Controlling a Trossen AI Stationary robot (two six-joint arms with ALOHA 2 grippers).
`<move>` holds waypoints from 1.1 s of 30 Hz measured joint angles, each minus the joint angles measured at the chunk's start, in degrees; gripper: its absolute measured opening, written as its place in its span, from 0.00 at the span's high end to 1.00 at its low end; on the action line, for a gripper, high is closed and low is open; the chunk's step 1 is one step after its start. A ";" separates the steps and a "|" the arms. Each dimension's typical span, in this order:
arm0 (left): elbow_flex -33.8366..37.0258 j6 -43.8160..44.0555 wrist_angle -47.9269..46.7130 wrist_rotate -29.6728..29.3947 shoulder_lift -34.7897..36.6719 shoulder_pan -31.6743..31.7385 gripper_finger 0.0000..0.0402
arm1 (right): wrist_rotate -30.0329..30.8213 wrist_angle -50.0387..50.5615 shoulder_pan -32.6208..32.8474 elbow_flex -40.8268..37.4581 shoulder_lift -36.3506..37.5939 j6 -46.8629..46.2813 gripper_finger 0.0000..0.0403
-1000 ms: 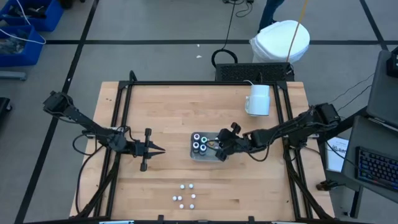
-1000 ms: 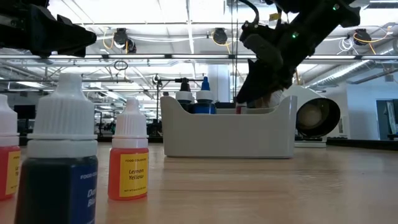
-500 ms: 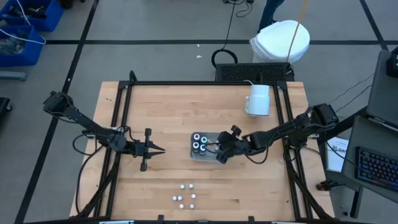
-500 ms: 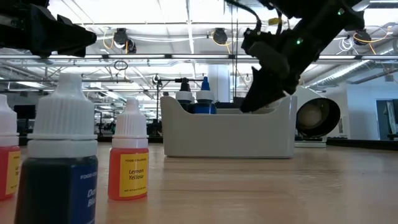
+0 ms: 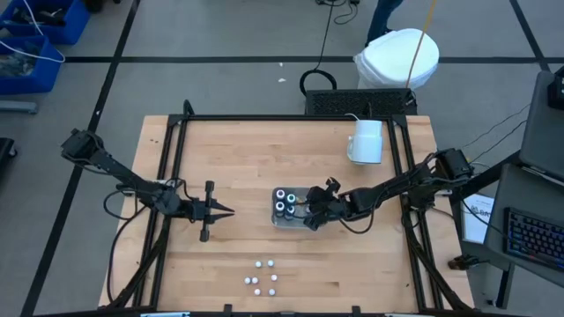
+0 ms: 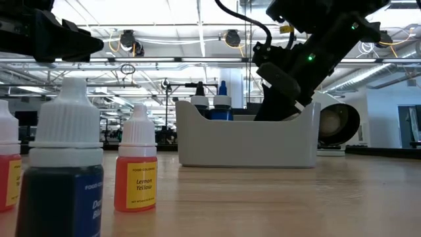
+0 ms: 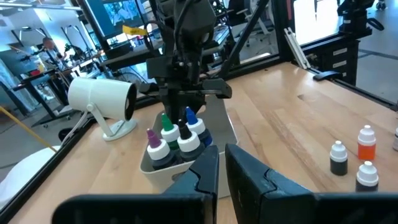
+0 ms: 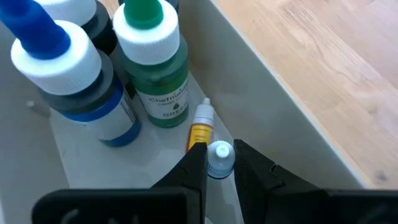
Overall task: Pick & Place food coloring
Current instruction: Put the small red food coloring into the gray bin, then put the small black food coloring into the gray bin
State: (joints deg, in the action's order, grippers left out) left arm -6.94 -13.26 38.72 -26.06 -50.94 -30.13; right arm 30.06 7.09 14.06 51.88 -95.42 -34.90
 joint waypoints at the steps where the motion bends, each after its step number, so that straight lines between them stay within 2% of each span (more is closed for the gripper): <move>1: 0.00 0.00 0.00 0.01 0.00 0.00 0.91 | 0.00 0.00 -0.11 0.00 0.00 -0.09 0.89; 21: 0.01 0.02 0.11 0.04 0.00 0.00 0.91 | -0.70 -2.25 -1.13 -0.11 -2.03 -0.13 0.88; 33: 0.00 0.25 0.06 0.04 0.00 0.00 0.91 | -0.17 -2.62 -1.23 -0.11 -2.03 -1.88 0.67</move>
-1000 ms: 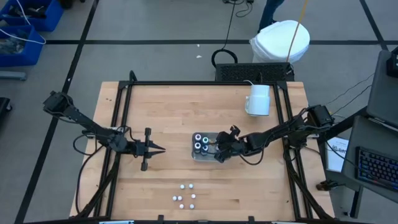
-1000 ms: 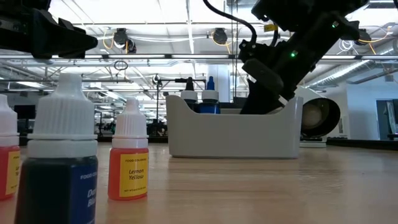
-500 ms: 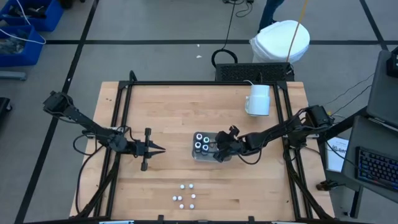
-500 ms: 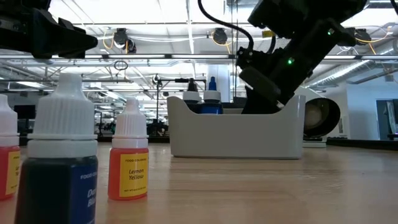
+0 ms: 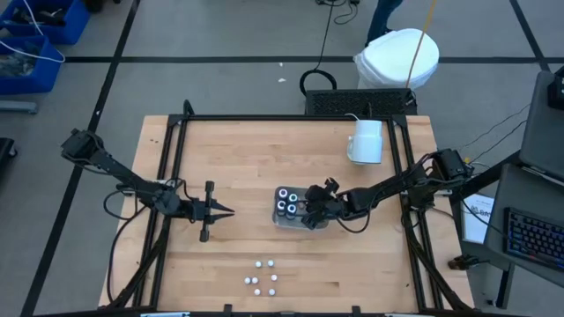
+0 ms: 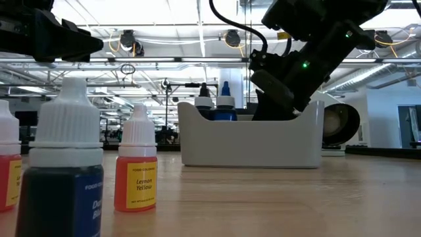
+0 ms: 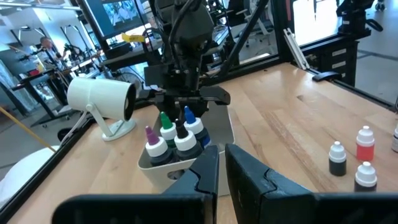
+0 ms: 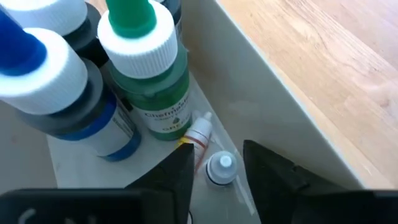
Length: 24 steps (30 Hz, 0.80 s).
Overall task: Pick & Place food coloring
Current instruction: Put the small black food coloring into the gray bin
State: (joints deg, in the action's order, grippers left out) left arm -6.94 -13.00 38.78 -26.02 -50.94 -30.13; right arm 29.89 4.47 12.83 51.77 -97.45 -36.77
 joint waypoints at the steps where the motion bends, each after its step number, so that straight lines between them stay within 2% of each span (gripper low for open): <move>1: 0.00 0.01 0.00 0.00 0.00 0.00 0.91 | 0.00 0.04 0.01 0.00 0.00 0.06 0.66; 6: 0.00 0.01 0.00 0.00 0.00 0.00 0.91 | 0.02 0.43 0.01 0.28 1.96 2.38 0.66; 13: 0.00 0.01 -0.04 0.00 0.00 0.00 0.91 | 2.09 0.36 2.29 4.09 10.55 8.77 0.70; 18: 0.01 -0.01 -0.10 0.00 0.00 0.00 0.91 | 7.37 -0.08 10.78 13.67 10.66 15.78 0.76; 24: 0.00 -0.01 -0.09 0.00 0.00 0.00 0.91 | 12.30 0.00 21.28 29.21 1.91 24.35 0.86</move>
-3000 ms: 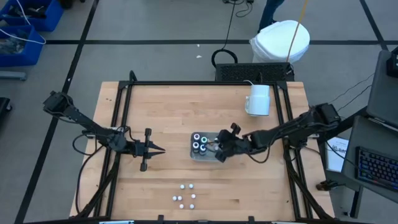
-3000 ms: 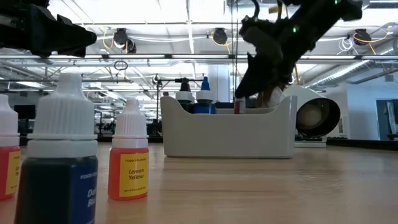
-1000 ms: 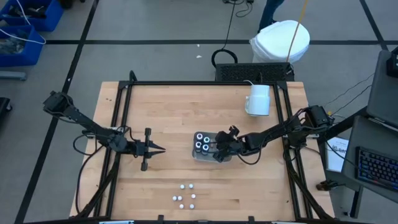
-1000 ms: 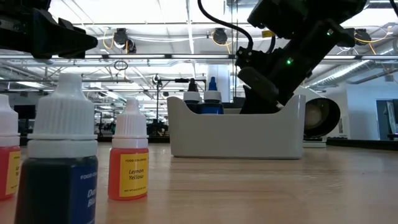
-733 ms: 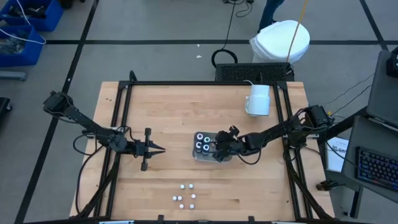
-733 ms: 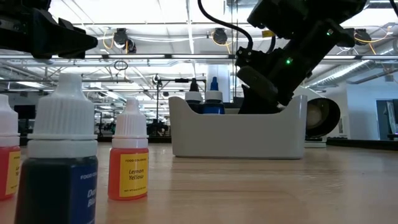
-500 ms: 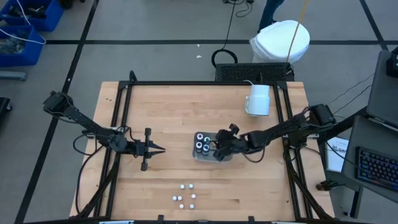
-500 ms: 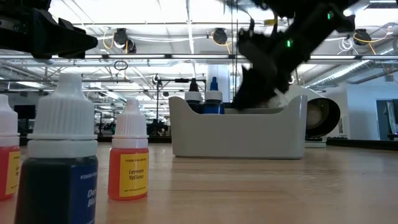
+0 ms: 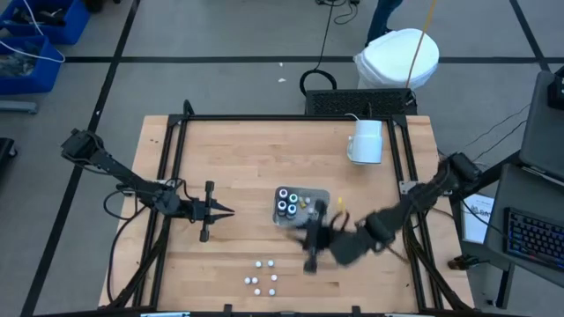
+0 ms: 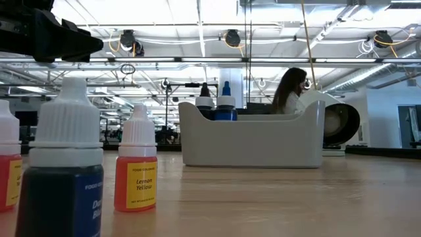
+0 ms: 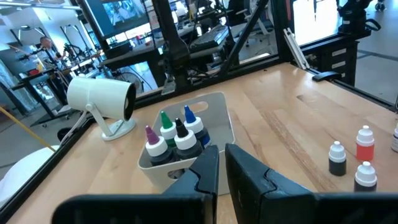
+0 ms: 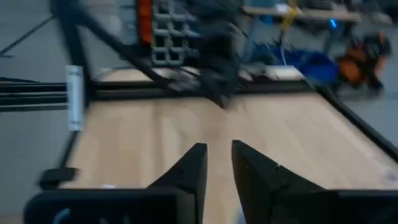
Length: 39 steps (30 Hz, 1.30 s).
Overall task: Pick & Place food coloring
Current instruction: Put the small black food coloring into the gray bin
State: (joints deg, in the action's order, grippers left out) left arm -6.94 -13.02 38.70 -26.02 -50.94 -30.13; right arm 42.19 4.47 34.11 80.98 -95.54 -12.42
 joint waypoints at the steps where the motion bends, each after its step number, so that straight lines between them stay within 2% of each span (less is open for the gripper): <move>1: 0.00 0.00 0.02 0.00 0.00 0.00 0.91 | -0.12 -0.03 1.00 2.55 -2.16 1.09 0.87; 4: 0.00 0.00 0.03 0.00 0.00 0.00 0.91 | -1.75 0.10 2.41 9.51 -8.50 1.64 0.90; 9: 0.00 0.00 0.07 0.00 0.00 0.00 0.91 | -8.91 0.02 1.90 17.85 -17.10 1.24 0.97; 16: 0.00 0.22 0.04 0.00 0.00 0.00 0.91 | -14.78 3.68 1.54 19.60 -22.47 4.53 0.99; 18: 0.00 0.24 0.01 0.02 0.00 0.00 0.91 | -14.52 5.68 2.29 19.60 -21.91 5.65 1.00; 22: 0.01 -0.17 -0.10 0.02 0.00 0.00 0.91 | -8.07 8.04 4.74 17.92 -17.69 10.54 1.00; 26: 0.00 -0.22 -0.44 0.02 0.00 0.00 0.91 | -4.65 9.08 5.73 11.11 -7.77 10.09 1.00; 30: 0.00 -0.28 -0.46 0.00 0.00 0.00 0.91 | -4.50 7.13 6.64 -1.63 5.84 7.63 1.00; 34: 0.00 -1.24 -0.47 0.00 0.00 0.00 0.91 | -5.27 -6.85 6.47 -19.40 19.46 2.64 1.00; 39: 0.00 -3.82 -2.18 -0.02 0.00 0.00 0.91 | -6.48 -29.34 6.62 -41.94 33.28 3.38 1.00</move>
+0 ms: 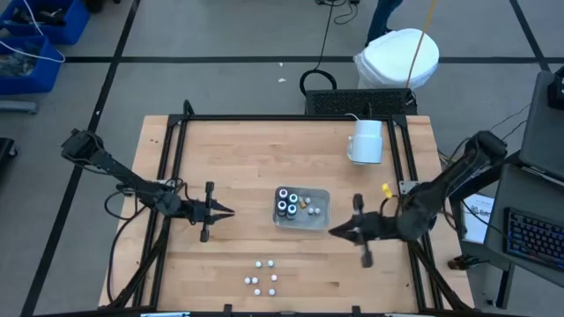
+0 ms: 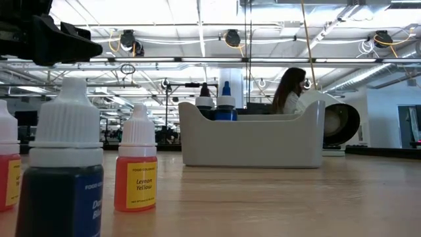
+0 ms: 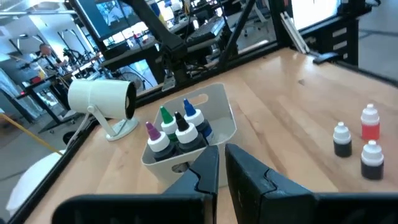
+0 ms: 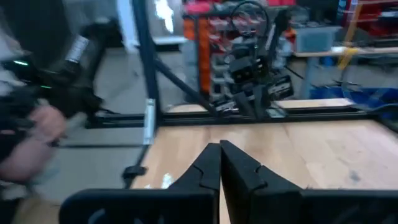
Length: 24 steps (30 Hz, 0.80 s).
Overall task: Pick & Place food coloring
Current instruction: Put the small black food coloring into the gray bin
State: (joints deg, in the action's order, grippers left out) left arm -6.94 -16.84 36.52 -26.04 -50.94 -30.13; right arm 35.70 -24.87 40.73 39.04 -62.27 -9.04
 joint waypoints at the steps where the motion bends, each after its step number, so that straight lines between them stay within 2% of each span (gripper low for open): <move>1: 0.00 0.00 -0.36 0.00 0.00 0.00 0.91 | -0.39 -4.15 0.02 -4.21 2.10 0.30 1.00; 6: 0.00 -1.56 -0.02 0.00 0.00 0.00 0.91 | -2.68 -20.17 -0.12 -20.27 9.05 1.04 1.00; 10: 0.00 -5.10 1.61 -0.04 0.00 0.02 0.91 | -2.71 -28.01 -0.17 -26.66 11.16 4.90 1.00; 16: 0.00 -7.26 2.56 -0.02 0.00 0.04 0.91 | -2.80 -29.21 -0.11 -27.84 13.19 9.95 1.00; 24: 0.00 -6.86 2.71 -0.02 0.00 0.04 0.91 | -2.93 -26.91 -0.11 -27.84 13.14 11.69 1.00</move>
State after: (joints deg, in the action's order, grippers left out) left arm -6.94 -23.70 39.22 -26.06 -50.94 -30.09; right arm 32.77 -51.78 40.62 11.20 -49.12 2.66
